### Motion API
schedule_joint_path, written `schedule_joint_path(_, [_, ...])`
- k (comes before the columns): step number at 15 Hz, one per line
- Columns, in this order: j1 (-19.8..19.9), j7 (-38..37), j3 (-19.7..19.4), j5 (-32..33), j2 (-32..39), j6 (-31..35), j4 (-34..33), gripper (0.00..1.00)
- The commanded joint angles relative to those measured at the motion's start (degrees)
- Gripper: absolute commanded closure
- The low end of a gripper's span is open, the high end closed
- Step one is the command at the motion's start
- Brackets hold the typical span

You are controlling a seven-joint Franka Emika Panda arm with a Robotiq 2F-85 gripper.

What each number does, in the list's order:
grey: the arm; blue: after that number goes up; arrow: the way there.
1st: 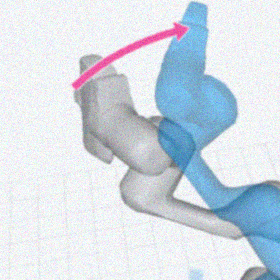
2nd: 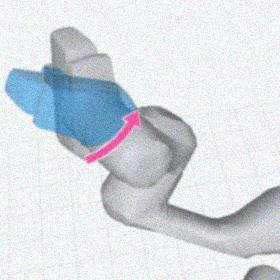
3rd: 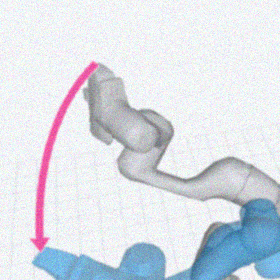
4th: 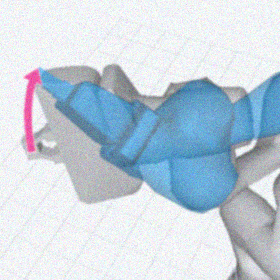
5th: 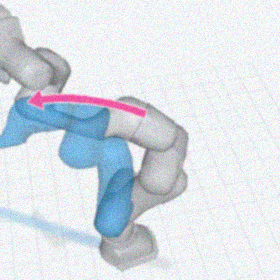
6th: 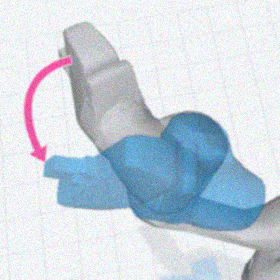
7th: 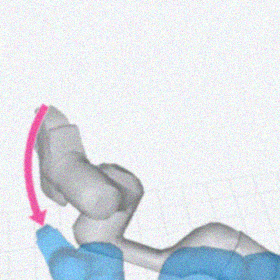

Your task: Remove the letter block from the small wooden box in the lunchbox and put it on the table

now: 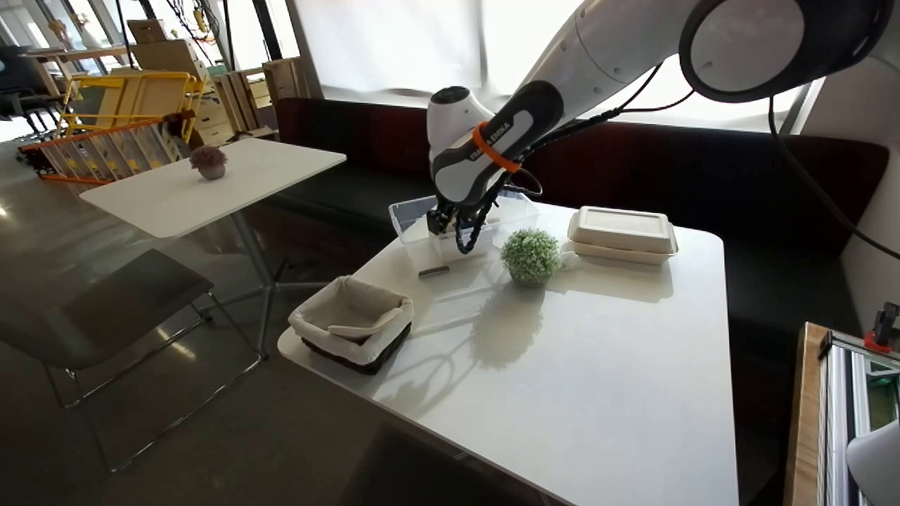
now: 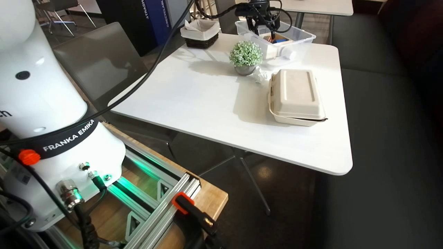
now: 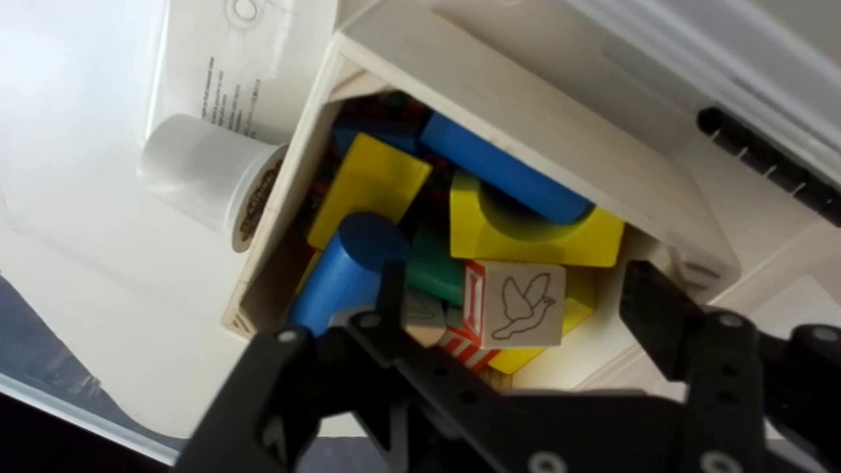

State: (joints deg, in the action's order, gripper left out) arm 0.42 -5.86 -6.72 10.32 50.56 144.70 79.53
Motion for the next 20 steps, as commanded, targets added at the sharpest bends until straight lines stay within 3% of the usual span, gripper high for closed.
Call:
schedule_joint_path(1, [0.7, 1.4, 0.5, -1.2, 2.2, 2.8, -2.0, 0.24])
schedule_joint_path(2, [0.7, 1.5, 0.6, -1.3, 2.3, 3.3, -2.0, 0.33])
schedule_joint_path(4, [0.9, 1.8, 0.8, -1.6, 2.6, 4.6, -1.9, 0.31])
schedule_joint_path(5, [1.0, 1.9, 0.9, -1.7, 2.7, 5.2, -1.9, 0.4])
schedule_joint_path(6, [1.1, 2.1, 1.0, -1.8, 2.9, 5.7, -1.9, 0.37])
schedule_joint_path(10, [1.4, 2.5, 1.0, -2.0, 3.4, 7.1, -1.8, 0.47])
schedule_joint_path(11, [1.4, 2.5, 0.9, -2.0, 3.4, 7.3, -1.7, 0.55])
schedule_joint_path(12, [1.4, 2.6, 0.8, -1.9, 3.2, 7.6, -1.4, 0.73])
schedule_joint_path(14, [1.4, 2.9, 1.0, -1.9, 2.2, 8.5, -0.5, 0.9])
schedule_joint_path(17, [0.5, 1.9, 0.4, -1.8, -1.0, 8.0, 2.1, 0.91])
schedule_joint_path(20, [-2.3, -0.8, -3.6, 0.6, -5.6, 6.4, 5.7, 0.91])
